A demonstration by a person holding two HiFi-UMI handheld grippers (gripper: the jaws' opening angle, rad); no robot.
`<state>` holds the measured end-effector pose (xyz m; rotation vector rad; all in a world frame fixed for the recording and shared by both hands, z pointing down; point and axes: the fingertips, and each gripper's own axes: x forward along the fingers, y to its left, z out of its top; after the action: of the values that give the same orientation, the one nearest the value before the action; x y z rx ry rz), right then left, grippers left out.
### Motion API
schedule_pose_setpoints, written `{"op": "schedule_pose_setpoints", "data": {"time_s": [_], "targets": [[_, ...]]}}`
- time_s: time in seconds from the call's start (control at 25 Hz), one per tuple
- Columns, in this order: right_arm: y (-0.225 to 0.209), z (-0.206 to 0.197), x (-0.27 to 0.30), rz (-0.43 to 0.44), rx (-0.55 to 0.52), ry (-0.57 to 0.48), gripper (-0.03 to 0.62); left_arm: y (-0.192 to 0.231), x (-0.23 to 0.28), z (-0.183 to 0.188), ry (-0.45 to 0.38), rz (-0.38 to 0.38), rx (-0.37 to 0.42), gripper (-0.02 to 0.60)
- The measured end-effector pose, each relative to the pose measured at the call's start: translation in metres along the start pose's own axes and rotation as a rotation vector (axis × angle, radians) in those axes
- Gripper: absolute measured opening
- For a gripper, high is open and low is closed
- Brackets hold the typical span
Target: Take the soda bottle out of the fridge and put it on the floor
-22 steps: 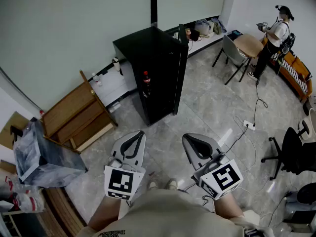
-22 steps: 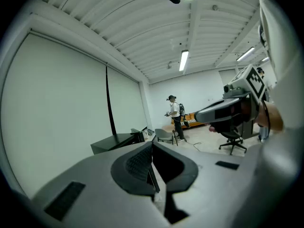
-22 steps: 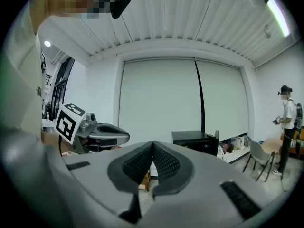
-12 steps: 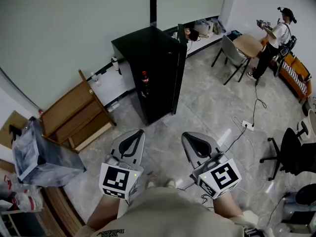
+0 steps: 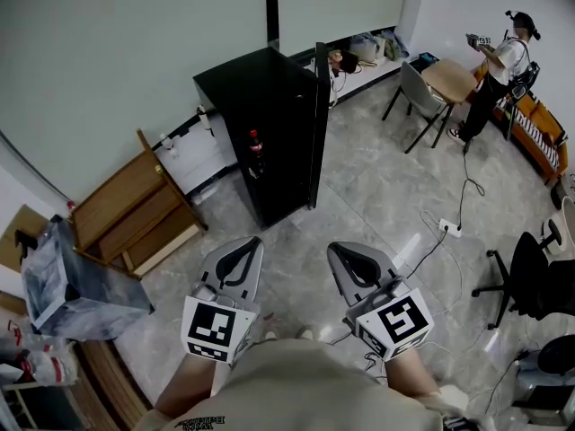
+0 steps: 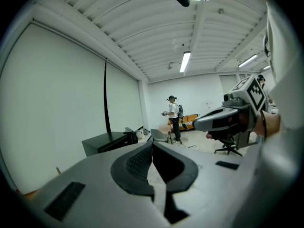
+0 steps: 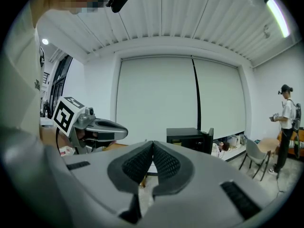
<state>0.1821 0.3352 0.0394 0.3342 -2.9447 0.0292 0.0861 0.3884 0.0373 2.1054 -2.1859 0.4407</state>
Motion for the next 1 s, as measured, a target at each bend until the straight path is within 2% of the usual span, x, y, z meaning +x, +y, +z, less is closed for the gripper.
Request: {"op": "schedule_pose_setpoints", "data": {"time_s": [0.52, 1.0], "targets": [[-0.031, -0.019, -0.027, 0.014, 0.013, -0.010, -0.003, -0.036, 0.015, 0.002, 0.009, 0.039, 0.065, 0.006], [-0.047, -0.024, 0.009, 0.046, 0.013, -0.010, -0.003, -0.008, 0.038, -0.009, 0.022, 0.083, 0.063, 0.006]]}}
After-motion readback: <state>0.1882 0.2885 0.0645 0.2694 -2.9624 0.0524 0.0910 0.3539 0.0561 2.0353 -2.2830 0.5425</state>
